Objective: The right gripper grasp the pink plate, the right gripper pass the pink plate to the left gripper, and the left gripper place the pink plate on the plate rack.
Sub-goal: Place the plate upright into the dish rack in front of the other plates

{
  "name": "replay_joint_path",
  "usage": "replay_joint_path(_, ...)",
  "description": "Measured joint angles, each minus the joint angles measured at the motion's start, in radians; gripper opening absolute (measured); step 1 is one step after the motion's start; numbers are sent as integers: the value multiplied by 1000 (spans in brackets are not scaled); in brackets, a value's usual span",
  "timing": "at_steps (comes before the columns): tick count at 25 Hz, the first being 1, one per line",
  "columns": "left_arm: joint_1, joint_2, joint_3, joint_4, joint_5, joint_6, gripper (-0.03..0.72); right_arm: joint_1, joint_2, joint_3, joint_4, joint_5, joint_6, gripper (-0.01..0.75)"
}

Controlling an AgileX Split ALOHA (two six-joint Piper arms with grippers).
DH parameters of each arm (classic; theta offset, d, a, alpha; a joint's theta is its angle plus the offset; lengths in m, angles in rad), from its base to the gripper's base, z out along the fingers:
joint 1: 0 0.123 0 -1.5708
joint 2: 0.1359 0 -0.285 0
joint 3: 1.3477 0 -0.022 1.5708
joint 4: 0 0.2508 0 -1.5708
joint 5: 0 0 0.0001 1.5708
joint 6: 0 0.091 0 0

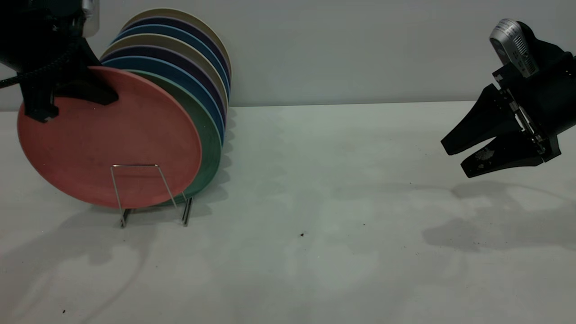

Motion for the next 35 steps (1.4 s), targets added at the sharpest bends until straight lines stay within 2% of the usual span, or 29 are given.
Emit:
replay_joint_path(6, 0, 0, 0, -46, 7, 1, 136, 0, 0, 0, -1, -1, 0, 531)
replay_joint_path(14, 0, 0, 0, -76, 12, 1, 266, 0, 0, 0, -1, -1, 0, 531)
replay_joint_path(20, 0, -1, 0, -87, 13, 1, 277, 0, 0, 0, -1, -1, 0, 531)
replay_joint_path(24, 0, -22, 0, -157, 16, 1, 291, 0, 0, 0, -1, -3, 0, 531)
replay_joint_path(31, 0, -125, 0, -207, 57, 1, 409, 0, 0, 0, -1, -9, 0, 531)
replay_joint_path(35, 0, -139, 0, -208, 59, 1, 434, 0, 0, 0, -4, -9, 0, 531)
